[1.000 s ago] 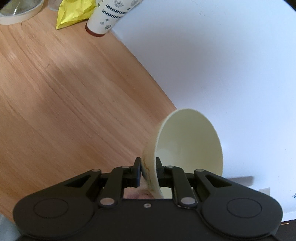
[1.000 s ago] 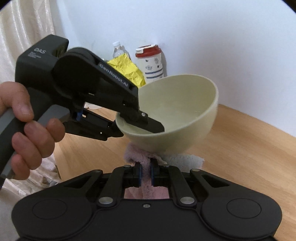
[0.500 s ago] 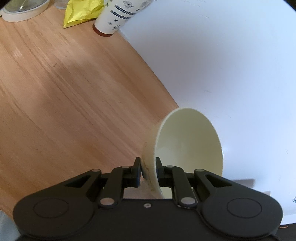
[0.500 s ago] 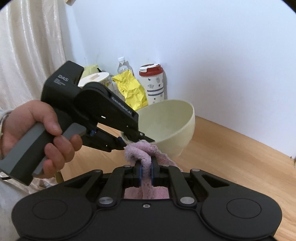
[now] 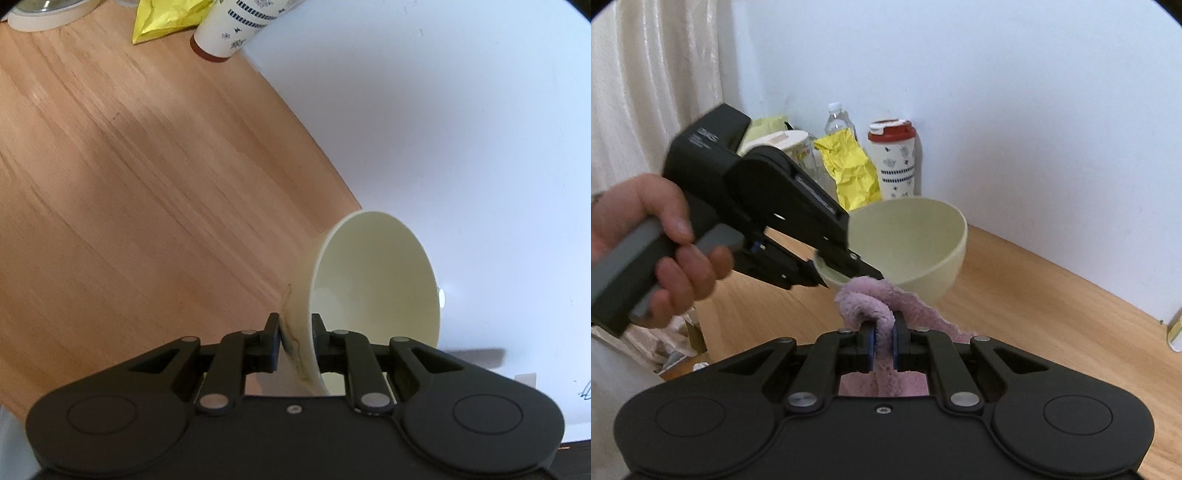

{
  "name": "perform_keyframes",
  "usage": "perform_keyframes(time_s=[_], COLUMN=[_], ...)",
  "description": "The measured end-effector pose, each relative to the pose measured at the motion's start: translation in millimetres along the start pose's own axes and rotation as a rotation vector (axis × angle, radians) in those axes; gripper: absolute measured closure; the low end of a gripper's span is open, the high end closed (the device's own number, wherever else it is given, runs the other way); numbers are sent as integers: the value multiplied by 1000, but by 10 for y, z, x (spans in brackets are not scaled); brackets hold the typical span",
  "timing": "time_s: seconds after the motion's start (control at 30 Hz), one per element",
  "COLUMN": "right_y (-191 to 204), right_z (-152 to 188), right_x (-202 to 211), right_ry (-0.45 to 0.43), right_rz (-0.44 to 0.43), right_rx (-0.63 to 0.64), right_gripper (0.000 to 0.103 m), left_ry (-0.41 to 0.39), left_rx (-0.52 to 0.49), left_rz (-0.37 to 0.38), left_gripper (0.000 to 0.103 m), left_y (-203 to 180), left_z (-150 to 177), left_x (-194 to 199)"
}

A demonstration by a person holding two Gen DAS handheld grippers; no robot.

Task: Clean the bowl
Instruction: 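Lift the bowl with the left gripper while the right gripper lifts the cloth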

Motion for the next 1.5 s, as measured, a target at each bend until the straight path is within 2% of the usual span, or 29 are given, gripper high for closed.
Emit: perform_keyframes(time_s=[0.43,0.77,0.97,1.17,1.5], right_y=[-168,-243,-310,-394,-638], right_z=[78,92,54,-47,2], right_x=[-325,-383,-289,-39,268], right_ry=[44,57,6,-60,-187], right_rz=[27,44,73,75,-32], right_rx=[2,6,-18,-62,-318], right_gripper=[93,93,93,93,93], left_ry=[57,73,79,68,73], left_rx=[-47,-86,-101,-97,-76], left_rz=[15,11,32,12,14], left_gripper=[88,88,88,88,88], left_y=[52,52,79,93,118], left_z=[56,61,30,-7,17], left_x=[-33,-61,-79,-122,-154])
Point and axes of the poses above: each gripper's, at about its wrist camera, not at the fingertips, and x roughly against the way its jaws point, y to its left, z to its underside, the point moved 1 cm from there along -x, roughly the way its jaws point, and after that the axes turned 13 degrees about -z, right-handed, at the moved point
